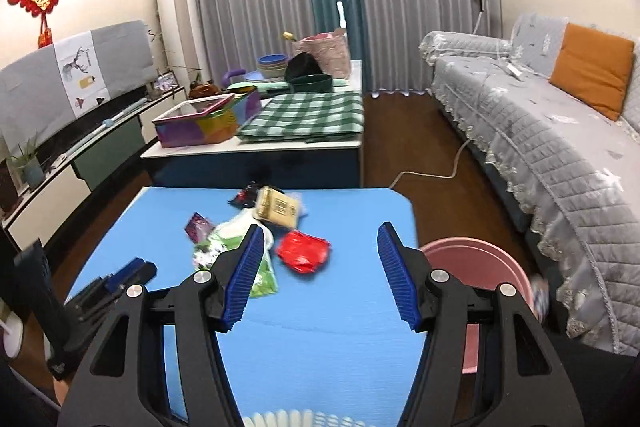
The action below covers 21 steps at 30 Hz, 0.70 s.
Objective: Collect trash
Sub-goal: 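Move the right gripper back over the table toward the red crumpled bag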
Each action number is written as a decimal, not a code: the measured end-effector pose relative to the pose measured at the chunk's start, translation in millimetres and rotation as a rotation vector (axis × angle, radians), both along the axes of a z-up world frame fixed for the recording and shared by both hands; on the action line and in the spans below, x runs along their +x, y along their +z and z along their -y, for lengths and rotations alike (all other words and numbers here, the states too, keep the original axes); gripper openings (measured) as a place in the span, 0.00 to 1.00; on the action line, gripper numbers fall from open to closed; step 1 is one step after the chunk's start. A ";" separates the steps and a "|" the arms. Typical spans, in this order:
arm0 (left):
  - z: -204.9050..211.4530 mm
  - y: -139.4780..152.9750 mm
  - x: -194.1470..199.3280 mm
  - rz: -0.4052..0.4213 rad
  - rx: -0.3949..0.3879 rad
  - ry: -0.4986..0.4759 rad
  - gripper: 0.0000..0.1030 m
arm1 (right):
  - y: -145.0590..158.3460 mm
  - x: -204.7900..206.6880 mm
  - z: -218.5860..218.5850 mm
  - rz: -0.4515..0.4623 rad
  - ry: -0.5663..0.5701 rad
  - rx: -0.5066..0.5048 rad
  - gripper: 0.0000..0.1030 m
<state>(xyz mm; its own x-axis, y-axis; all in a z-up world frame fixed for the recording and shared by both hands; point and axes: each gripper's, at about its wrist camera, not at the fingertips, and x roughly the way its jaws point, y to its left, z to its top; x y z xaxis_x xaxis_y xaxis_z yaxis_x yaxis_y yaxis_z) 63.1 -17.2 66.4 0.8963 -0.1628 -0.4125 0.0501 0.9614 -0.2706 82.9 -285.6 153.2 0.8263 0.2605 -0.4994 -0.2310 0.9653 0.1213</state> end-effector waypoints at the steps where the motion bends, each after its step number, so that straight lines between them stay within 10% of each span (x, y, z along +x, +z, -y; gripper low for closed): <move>1: -1.7 -1.9 -0.4 -0.003 0.000 0.005 0.29 | 0.4 4.3 -5.0 -0.002 0.007 -0.001 0.58; 21: -13.3 -43.8 25.1 -0.082 0.018 0.037 0.29 | -72.7 83.3 -34.9 -0.067 0.073 -0.031 0.80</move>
